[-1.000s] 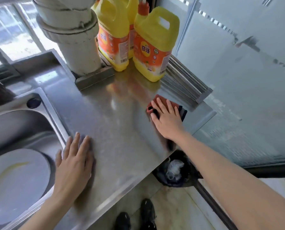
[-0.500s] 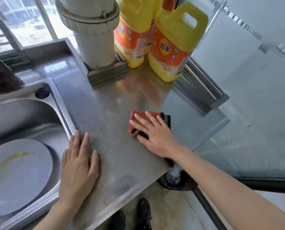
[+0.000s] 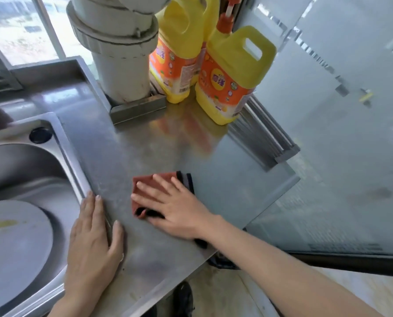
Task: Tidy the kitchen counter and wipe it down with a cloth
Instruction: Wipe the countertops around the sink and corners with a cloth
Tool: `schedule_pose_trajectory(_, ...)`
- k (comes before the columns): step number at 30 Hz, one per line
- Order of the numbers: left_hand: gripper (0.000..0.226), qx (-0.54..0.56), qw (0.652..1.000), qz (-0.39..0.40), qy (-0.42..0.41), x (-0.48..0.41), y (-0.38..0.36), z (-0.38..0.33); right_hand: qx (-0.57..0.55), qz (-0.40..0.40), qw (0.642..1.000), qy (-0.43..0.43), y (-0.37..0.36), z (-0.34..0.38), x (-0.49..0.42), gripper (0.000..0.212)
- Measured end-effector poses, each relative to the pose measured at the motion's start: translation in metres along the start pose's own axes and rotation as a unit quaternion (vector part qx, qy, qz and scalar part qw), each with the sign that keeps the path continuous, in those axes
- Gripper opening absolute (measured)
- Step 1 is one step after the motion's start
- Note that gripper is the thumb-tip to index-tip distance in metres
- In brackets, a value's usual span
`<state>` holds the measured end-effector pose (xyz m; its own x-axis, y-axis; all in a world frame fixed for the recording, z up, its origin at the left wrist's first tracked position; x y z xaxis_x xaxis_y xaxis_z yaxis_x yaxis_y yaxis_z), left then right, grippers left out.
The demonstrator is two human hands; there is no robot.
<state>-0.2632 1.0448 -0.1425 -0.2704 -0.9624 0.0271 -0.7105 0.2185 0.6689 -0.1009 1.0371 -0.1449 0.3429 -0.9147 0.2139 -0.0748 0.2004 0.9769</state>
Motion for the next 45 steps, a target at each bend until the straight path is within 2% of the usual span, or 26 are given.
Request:
schedule_pose_trajectory(6,0.071,-0.004,1.0,0.0,0.001,0.001,0.001,-0.003,-0.022,0.014,0.994,-0.106,0.016,-0.038,-0.09,0.052)
schedule_pose_trajectory(9,0.067,0.003,1.0,-0.005,0.005,0.002,0.002,-0.001,-0.039,0.018,0.989,-0.141,0.018,-0.024,-0.09,0.053)
schedule_pose_trajectory(11,0.064,0.024,1.0,-0.012,0.008,0.003,0.004,-0.001,-0.03,0.005,0.994,-0.102,0.01,-0.001,-0.054,0.055)
schedule_pose_trajectory(14,0.06,0.053,0.998,-0.022,0.011,0.003,0.006,-0.001,0.008,-0.016,1.0,0.018,-0.006,0.034,0.017,0.057)
schedule_pose_trajectory(17,0.058,0.066,0.997,-0.035,0.012,0.002,0.007,-0.002,0.026,-0.014,0.998,0.062,-0.007,0.026,0.018,0.055)
schedule_pose_trajectory(19,0.057,0.07,0.997,-0.037,0.013,0.002,0.007,-0.003,0.023,-0.006,0.999,0.034,0.003,0.01,-0.02,0.057)
schedule_pose_trajectory(22,0.056,0.083,0.995,-0.046,0.01,0.003,0.009,-0.005,0.003,-0.02,0.997,-0.071,0.016,-0.013,-0.09,0.055)
schedule_pose_trajectory(24,0.056,0.089,0.994,-0.054,0.012,0.002,0.008,-0.002,-0.024,-0.02,0.991,-0.134,0.021,-0.015,-0.126,0.05)
schedule_pose_trajectory(26,0.056,0.096,0.993,-0.066,0.024,0.001,0.007,0.003,-0.042,-0.017,0.986,-0.161,0.024,-0.005,-0.138,0.05)
schedule_pose_trajectory(31,0.055,0.112,0.992,-0.051,0.029,0.004,0.008,0.009,-0.003,-0.039,0.995,-0.095,0.011,0.032,-0.053,0.057)
schedule_pose_trajectory(34,0.055,0.094,0.994,-0.051,0.032,0.003,0.009,0.009,0.016,-0.011,0.999,-0.046,0.002,0.02,-0.01,0.062)
schedule_pose_trajectory(36,0.056,0.073,0.995,-0.053,0.033,0.003,0.008,0.006,0.013,-0.01,0.996,-0.088,0.001,-0.01,-0.01,0.063)
schedule_pose_trajectory(38,0.057,0.059,0.996,-0.051,0.032,0.004,0.008,0.004,-0.002,-0.02,0.985,-0.169,0.003,-0.033,-0.022,0.061)
schedule_pose_trajectory(40,0.058,0.054,0.997,-0.056,0.025,0.002,0.008,0.001,-0.017,-0.023,0.976,-0.217,0.003,-0.038,-0.032,0.055)
schedule_pose_trajectory(42,0.059,0.051,0.996,-0.064,0.026,0.002,0.008,0.004,-0.026,-0.02,0.975,-0.218,0.001,-0.023,-0.031,0.053)
schedule_pose_trajectory(45,0.053,0.055,0.996,-0.062,0.028,0.003,0.008,0.007,-0.01,-0.041,0.988,-0.149,-0.002,0.012,-0.007,0.067)
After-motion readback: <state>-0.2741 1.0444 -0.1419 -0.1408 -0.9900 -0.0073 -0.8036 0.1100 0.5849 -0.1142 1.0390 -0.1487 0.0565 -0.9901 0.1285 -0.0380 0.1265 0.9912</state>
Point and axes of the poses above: each hand's wrist, its own x-axis away from the middle knuckle, its own y-axis out of the back of the hand, z = x × y, the point moved 6 cm from there along -x, towards the middle knuckle, and after that the axes turned 15 degrees about x, right-handed, at the moved point
